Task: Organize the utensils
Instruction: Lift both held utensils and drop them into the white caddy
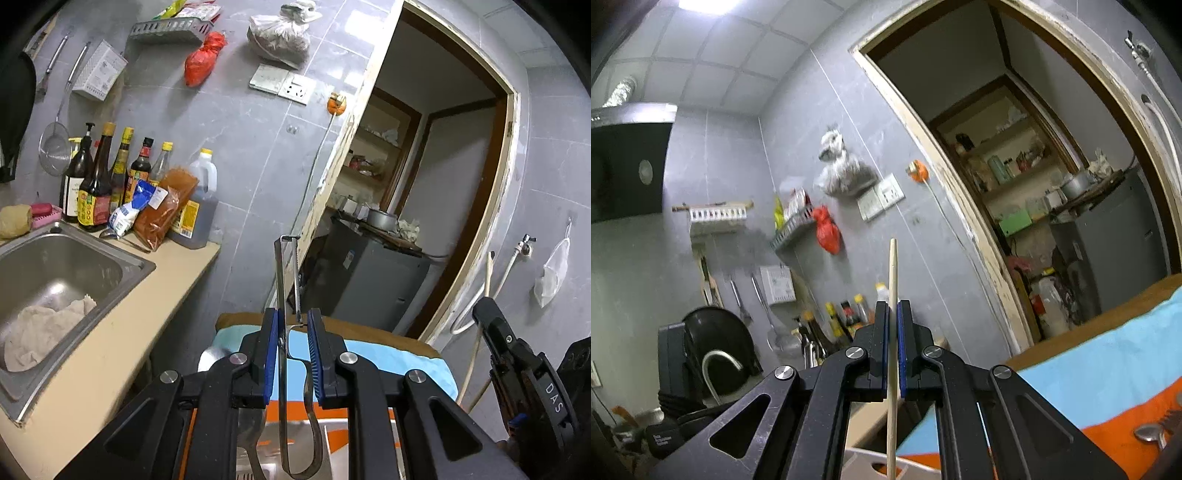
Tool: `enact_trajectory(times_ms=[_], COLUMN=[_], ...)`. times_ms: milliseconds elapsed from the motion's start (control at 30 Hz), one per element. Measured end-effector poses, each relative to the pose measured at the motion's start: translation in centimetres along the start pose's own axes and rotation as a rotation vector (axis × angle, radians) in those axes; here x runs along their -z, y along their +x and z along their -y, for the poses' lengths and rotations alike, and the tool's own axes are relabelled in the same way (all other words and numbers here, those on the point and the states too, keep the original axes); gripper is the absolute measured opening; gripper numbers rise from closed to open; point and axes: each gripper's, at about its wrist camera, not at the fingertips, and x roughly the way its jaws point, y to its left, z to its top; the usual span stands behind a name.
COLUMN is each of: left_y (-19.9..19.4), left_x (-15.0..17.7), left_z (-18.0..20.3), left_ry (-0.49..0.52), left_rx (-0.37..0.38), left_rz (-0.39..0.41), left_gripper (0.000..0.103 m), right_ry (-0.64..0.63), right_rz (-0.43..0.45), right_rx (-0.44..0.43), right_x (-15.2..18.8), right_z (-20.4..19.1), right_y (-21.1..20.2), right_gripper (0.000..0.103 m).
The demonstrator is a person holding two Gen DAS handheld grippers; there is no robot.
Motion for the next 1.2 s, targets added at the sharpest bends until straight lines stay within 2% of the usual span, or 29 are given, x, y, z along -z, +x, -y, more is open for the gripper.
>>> enact_trajectory(times_ms=[300, 367, 467, 533, 600, 633, 667, 833, 867, 900, 967, 1033, 1100, 1200], left_y=[-0.5, -0.6, -1.1, -1.3, -1.7, -2.1, -2.3, -3.2, -3.5, -3.8, -4.4, -5.0, -5.7, -7.1], left_x=[1.2, 1.4, 1.3, 1.2, 1.2, 1.2, 1.1, 0.7, 0.5, 0.3, 0.0, -0.3, -0.6, -0.7], left_z=[1.0, 1.1, 0.6, 0.3, 0.2, 0.2, 0.3, 1.0, 1.4, 1.7, 2.5, 3.7, 4.8, 6.8], left_ry=[0.069, 0.078, 0.041, 0.023, 0.006, -0.003, -0.010, -0.009, -0.003, 0.001, 0.006, 0.023, 0.041, 0.068], left_rx=[-0.023, -0.027, -0.012, 0.000, 0.018, 0.023, 0.025, 0.026, 0.030, 0.029, 0.034, 0.034, 0.029, 0.004], left_rz=[0.022, 0.008, -0.036, -0.054, -0.062, -0.055, -0.049, -0.067, -0.068, -0.070, -0.069, -0.065, -0.058, -0.008], left_gripper=[0.016, 0.016, 0.017, 0.024, 0.043, 0.048, 0.053, 0.053, 0.056, 0.062, 0.067, 0.073, 0.089, 0.101], right_ry=[-0.038, -0.039, -0.041, -0.043, -0.046, -0.045, -0.041, -0.057, -0.064, -0.070, -0.083, -0.100, -0.119, -0.146], right_rz=[-0.006, -0.018, -0.062, -0.094, -0.126, -0.130, -0.130, -0.139, -0.135, -0.131, -0.131, -0.126, -0.121, -0.113], right_rx=[0.019, 0.013, 0.007, 0.006, 0.014, 0.019, 0.024, 0.037, 0.041, 0.045, 0.067, 0.099, 0.123, 0.167], right_x=[0.7, 0.8, 1.0, 1.0, 0.9, 0.9, 0.7, -0.6, -1.1, -1.6, -2.8, -4.0, -5.3, -7.2], right_z=[0.4, 0.5, 0.6, 0.8, 0.9, 0.9, 0.9, 0.6, 0.5, 0.4, 0.4, 0.6, 0.8, 1.6], right_y=[-0.1, -0.2, -0.3, -0.5, -0.8, -0.9, -1.2, -2.6, -3.0, -3.4, -4.5, -5.7, -6.9, -9.2], right_gripper=[0.004, 0.005, 0.005, 0.007, 0.018, 0.031, 0.038, 0.038, 0.038, 0.039, 0.052, 0.055, 0.057, 0.064])
